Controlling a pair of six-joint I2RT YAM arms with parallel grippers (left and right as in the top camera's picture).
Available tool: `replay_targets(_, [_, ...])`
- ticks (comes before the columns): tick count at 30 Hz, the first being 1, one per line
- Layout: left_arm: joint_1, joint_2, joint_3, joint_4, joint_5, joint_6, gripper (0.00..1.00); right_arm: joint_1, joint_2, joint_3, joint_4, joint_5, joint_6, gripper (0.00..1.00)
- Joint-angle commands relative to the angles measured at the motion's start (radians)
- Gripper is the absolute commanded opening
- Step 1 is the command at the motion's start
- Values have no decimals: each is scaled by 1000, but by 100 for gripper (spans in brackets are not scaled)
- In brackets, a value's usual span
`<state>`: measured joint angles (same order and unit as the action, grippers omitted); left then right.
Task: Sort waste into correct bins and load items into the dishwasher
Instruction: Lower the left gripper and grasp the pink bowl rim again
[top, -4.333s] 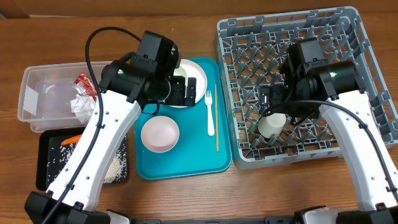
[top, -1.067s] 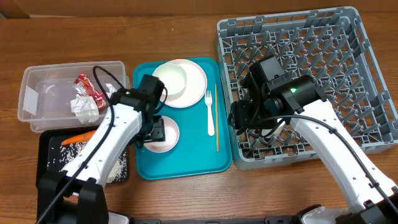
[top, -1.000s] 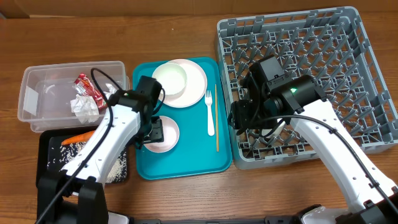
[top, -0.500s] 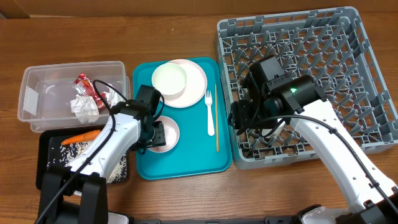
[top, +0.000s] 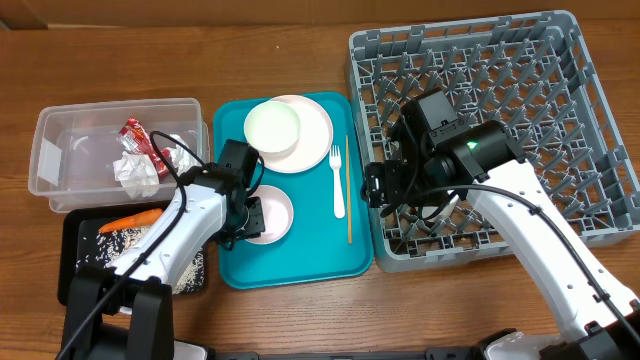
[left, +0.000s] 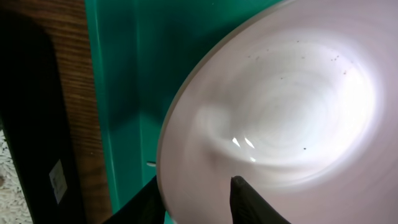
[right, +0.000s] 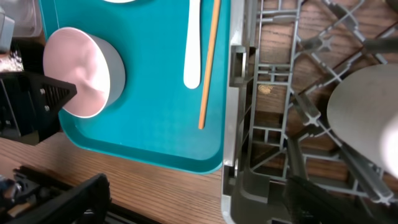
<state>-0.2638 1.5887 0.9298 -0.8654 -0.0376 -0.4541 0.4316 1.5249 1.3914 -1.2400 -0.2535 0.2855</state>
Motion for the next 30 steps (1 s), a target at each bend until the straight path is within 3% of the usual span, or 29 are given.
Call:
replay_targets(1, [2, -1, -11, -1, -18, -6, 32, 0, -12, 29, 13, 10, -5, 98])
replay_targets(10, [2, -1, -11, 26, -26, -6, 28, 0, -12, 29, 55, 10, -5, 98])
replay_targets(16, [2, -1, -11, 44, -24, -6, 4, 0, -12, 29, 66, 11, -41, 98])
replay_targets(24, [2, -2, 26, -6, -22, 6, 4, 0, -12, 29, 59, 10, -58, 98])
replay_targets(30, [1, -34, 203, -176, -21, 34, 4, 0, -12, 29, 53, 5, -58, 93])
